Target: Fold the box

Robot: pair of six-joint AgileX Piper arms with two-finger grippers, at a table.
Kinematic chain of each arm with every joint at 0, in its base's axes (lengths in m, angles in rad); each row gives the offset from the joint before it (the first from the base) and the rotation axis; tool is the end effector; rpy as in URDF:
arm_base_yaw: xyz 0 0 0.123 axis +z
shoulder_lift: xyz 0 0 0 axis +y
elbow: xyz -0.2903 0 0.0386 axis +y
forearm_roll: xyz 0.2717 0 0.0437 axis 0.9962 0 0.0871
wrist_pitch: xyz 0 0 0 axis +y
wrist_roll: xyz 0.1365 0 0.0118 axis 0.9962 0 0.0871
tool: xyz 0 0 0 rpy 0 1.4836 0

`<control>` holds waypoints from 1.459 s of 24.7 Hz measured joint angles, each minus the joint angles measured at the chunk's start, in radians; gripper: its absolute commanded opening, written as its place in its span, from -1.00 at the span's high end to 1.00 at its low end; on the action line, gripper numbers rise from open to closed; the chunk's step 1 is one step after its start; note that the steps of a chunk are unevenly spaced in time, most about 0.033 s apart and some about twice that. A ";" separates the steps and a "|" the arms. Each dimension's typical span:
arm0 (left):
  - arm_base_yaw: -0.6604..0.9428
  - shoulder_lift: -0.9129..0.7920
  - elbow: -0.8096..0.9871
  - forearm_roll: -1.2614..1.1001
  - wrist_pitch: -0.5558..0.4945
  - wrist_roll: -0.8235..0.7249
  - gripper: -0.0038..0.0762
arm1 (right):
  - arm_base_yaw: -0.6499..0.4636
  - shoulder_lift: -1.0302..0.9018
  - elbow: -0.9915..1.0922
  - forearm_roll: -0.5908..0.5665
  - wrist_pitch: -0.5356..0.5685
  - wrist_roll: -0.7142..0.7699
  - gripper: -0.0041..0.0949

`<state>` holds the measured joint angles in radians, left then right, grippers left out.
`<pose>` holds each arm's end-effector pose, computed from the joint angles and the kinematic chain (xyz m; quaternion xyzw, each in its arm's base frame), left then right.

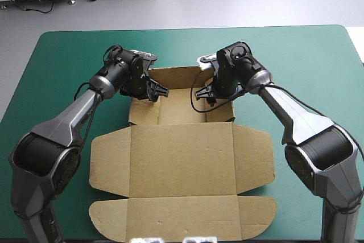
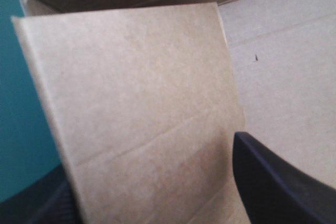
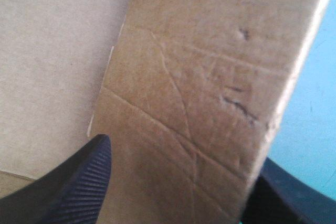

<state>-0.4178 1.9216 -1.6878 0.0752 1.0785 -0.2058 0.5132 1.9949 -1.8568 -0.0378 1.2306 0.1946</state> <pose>0.4212 -0.1770 0.2333 0.1159 0.9776 -0.0188 0.1745 0.4107 0.2259 0.2463 -0.1606 0.9763 0.0326 0.1416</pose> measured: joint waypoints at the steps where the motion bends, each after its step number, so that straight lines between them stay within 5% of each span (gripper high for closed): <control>1: 0.000 -0.003 0.001 0.000 0.000 0.011 -0.32 | 0.000 0.000 0.000 -0.008 0.000 -0.002 -0.30; 15: 0.000 -0.207 0.028 0.043 -0.088 0.083 -0.31 | 0.000 -0.173 0.000 -0.052 -0.031 -0.014 -0.30; 22: 0.000 -0.680 0.535 -0.116 -0.485 0.206 -0.23 | 0.000 -0.411 0.214 -0.049 -0.131 -0.024 -0.29; 26: 0.000 -0.946 0.798 -0.116 -0.643 0.206 -0.17 | 0.000 -0.540 0.377 -0.050 -0.243 -0.009 -0.20; 29: 0.000 -1.125 0.968 -0.116 -0.668 0.206 -0.15 | 0.000 -0.571 0.401 -0.060 -0.269 0.013 -0.20; 36: 0.000 -1.316 1.096 -0.113 -0.617 0.206 0.84 | 0.000 -0.520 0.397 -0.071 -0.376 0.063 -0.20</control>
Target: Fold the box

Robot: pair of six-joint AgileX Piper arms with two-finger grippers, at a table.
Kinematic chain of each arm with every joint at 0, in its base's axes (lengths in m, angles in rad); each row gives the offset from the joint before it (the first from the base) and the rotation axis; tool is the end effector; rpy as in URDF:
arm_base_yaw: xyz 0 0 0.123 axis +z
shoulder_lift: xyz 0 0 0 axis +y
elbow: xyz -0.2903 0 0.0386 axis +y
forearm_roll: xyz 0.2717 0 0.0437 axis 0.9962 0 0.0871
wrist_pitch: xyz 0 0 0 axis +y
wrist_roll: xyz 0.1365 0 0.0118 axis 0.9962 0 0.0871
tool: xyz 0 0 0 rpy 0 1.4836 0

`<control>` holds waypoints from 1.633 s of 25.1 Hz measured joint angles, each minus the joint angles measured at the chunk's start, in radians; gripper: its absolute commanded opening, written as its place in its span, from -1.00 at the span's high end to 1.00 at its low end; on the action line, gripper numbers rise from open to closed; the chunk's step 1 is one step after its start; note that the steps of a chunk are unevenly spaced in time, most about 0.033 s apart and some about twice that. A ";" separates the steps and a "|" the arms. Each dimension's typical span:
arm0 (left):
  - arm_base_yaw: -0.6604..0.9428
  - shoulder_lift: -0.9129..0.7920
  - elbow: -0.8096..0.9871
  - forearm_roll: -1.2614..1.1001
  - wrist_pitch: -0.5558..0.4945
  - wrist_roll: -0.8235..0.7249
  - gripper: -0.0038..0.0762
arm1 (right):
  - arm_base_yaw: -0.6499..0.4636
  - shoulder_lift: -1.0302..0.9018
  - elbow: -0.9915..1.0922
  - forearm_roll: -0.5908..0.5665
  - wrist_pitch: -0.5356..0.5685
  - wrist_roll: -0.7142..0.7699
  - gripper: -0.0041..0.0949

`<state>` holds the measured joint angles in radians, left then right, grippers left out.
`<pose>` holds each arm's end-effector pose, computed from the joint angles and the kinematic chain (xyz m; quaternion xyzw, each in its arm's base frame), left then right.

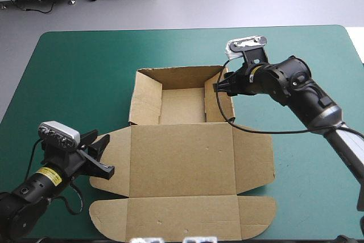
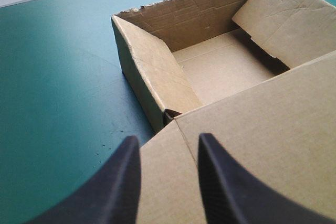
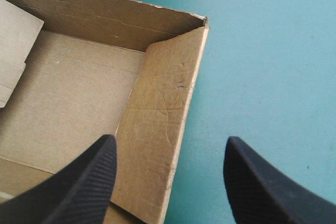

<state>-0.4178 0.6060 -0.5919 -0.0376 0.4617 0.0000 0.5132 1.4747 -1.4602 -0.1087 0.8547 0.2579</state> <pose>0.1658 -0.0761 0.3080 0.1631 0.8141 -0.1315 0.5417 0.3365 0.1768 0.3594 -0.1344 0.9122 0.0965 0.3749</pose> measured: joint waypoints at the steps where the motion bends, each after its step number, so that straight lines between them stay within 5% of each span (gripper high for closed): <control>1: 0.000 -0.014 0.002 0.007 0.008 0.000 0.91 | 0.000 0.022 -0.008 0.002 0.005 0.005 -0.20; 11: 0.000 -0.062 0.005 0.125 0.093 0.000 0.92 | -0.082 0.363 -0.386 0.152 0.338 -0.029 -0.27; 18: 0.000 -0.063 0.005 0.126 0.088 0.000 0.92 | -0.127 0.513 -0.435 0.258 0.379 -0.066 -0.26; 22: 0.000 -0.063 0.005 0.126 0.089 0.000 0.92 | -0.129 0.535 -0.435 0.258 0.380 -0.069 0.06; 27: 0.000 -0.063 0.005 0.126 0.089 0.000 0.92 | -0.129 0.546 -0.435 0.258 0.380 -0.127 0.97; 41: 0.000 -0.063 0.005 0.126 0.085 0.019 0.92 | -0.220 0.550 -0.437 0.162 0.383 -0.164 0.96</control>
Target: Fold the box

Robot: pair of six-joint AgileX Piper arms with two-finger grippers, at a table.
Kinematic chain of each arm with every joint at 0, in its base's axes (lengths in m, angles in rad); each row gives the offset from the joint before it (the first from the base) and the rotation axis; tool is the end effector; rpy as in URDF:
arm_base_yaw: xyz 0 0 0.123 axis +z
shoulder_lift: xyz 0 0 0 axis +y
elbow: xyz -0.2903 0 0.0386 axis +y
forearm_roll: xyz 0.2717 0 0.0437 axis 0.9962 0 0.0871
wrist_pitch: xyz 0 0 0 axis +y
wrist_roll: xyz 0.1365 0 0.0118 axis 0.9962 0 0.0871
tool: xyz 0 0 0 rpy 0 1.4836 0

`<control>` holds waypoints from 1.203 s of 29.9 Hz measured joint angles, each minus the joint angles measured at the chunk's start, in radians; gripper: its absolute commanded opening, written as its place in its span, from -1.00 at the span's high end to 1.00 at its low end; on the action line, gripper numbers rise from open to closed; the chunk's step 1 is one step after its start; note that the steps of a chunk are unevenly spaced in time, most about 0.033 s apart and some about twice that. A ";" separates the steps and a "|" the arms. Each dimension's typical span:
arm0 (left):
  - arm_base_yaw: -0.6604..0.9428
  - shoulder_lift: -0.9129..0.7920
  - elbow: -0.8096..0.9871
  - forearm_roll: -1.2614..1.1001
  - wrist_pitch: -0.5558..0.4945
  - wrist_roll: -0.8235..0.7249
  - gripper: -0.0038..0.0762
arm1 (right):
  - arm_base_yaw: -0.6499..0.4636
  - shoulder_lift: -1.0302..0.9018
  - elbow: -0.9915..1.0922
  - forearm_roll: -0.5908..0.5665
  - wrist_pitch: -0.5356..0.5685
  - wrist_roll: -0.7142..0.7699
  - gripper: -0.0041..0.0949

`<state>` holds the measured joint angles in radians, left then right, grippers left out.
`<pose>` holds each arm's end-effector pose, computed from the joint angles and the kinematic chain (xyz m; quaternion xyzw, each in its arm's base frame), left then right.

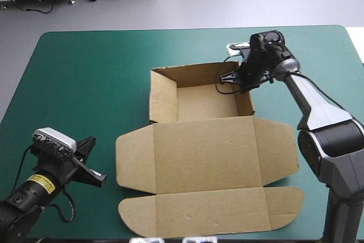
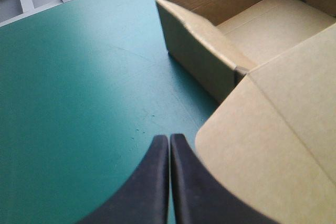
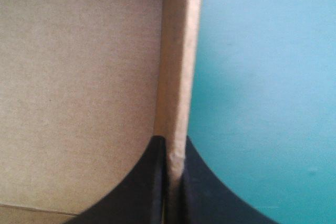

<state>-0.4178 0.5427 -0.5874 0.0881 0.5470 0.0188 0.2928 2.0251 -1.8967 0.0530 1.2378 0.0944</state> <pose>0.1544 -0.0617 0.3067 0.1998 0.8129 -0.0692 0.5427 0.4542 0.1441 0.2444 -0.0930 0.9847 0.0535 0.1376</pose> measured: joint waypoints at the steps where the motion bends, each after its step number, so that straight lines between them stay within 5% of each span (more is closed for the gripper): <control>1: 0.000 0.000 0.000 0.000 0.000 0.001 0.92 | -0.031 0.000 0.000 -0.008 0.000 -0.005 0.96; 19: 0.000 0.000 0.000 0.000 -0.003 0.003 0.92 | -0.620 -0.041 0.002 -0.113 0.002 -0.045 0.95; 36: 0.000 0.000 0.000 -0.001 0.003 0.003 0.92 | -0.715 0.018 0.002 -0.139 0.001 -0.024 0.89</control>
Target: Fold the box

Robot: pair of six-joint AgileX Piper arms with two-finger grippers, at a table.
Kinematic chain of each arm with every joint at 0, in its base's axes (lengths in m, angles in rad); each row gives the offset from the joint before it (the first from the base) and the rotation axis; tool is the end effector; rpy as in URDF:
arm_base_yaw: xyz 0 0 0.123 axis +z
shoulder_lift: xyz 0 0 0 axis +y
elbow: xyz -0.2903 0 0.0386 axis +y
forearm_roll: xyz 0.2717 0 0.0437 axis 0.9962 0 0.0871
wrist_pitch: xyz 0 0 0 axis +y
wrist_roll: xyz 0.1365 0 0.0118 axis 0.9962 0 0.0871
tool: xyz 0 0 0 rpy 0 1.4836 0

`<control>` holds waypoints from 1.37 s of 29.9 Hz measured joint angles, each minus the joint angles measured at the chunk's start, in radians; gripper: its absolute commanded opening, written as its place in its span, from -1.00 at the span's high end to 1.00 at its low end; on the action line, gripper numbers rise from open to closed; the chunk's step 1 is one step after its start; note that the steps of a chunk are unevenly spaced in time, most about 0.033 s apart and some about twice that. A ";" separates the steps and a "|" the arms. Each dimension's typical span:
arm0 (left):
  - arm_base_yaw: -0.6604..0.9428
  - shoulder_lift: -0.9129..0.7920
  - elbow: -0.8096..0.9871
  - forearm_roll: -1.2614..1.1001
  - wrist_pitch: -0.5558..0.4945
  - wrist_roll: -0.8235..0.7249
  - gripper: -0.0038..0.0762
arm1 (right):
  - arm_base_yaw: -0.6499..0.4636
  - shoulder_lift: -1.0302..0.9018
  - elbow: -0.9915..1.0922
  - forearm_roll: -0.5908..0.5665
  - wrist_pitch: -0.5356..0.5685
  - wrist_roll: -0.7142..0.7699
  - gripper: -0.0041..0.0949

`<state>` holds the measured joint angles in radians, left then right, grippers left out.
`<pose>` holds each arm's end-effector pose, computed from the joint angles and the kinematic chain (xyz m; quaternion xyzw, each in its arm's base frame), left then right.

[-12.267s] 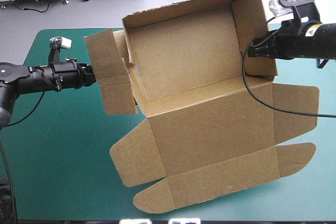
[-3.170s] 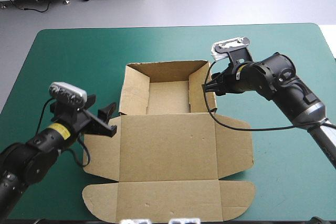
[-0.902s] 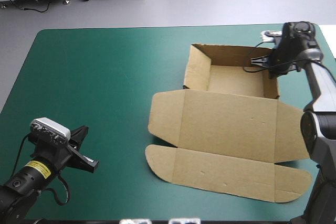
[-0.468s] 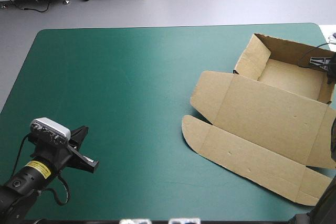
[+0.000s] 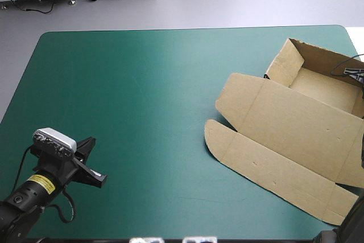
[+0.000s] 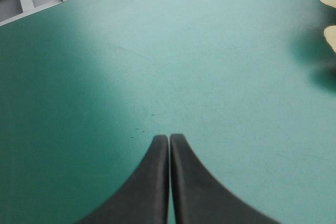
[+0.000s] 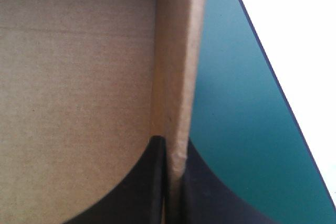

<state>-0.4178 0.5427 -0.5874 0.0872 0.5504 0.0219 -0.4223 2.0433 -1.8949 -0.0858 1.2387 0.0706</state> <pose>0.1542 -0.0616 0.3062 0.2010 0.8135 -0.0685 0.5414 0.4317 -0.2061 0.2354 0.2334 0.9621 -0.0650 0.1255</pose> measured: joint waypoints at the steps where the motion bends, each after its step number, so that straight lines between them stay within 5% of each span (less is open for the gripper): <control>1: 0.000 0.000 0.000 0.000 0.000 0.000 0.92 | 0.000 0.000 0.000 0.003 0.000 -0.003 0.80; 3: 0.000 0.000 0.000 0.000 0.000 0.000 0.92 | -0.002 0.001 0.000 0.007 -0.001 -0.016 0.59; 8: 0.000 0.000 0.000 0.000 0.000 0.000 0.92 | -0.013 0.008 0.000 0.037 -0.008 -0.032 -0.34; 11: 0.000 0.000 0.000 0.000 0.000 0.000 0.92 | -0.016 0.011 0.000 0.060 -0.008 -0.036 -0.55; 24: 0.000 -0.001 0.000 0.000 0.001 0.000 0.92 | -0.043 -0.181 0.000 0.147 -0.001 -0.057 -0.21; 26: 0.000 -0.004 0.000 0.000 0.001 0.000 0.92 | -0.041 -0.225 0.000 0.216 0.001 -0.078 0.03; 30: 0.000 -0.034 0.000 0.003 -0.002 0.007 0.92 | 0.014 -0.309 0.000 0.286 0.003 -0.114 0.91; 37: 0.000 -0.121 0.000 0.008 0.017 0.018 0.92 | 0.243 -0.383 0.000 0.353 0.004 -0.179 0.93; 41: 0.000 -0.183 0.004 0.008 0.039 0.019 0.92 | 0.481 -0.431 0.001 0.273 0.005 -0.190 0.93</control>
<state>-0.4178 0.3595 -0.5837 0.0952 0.5892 0.0410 0.0588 1.6128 -1.8939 0.1869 1.2437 -0.1190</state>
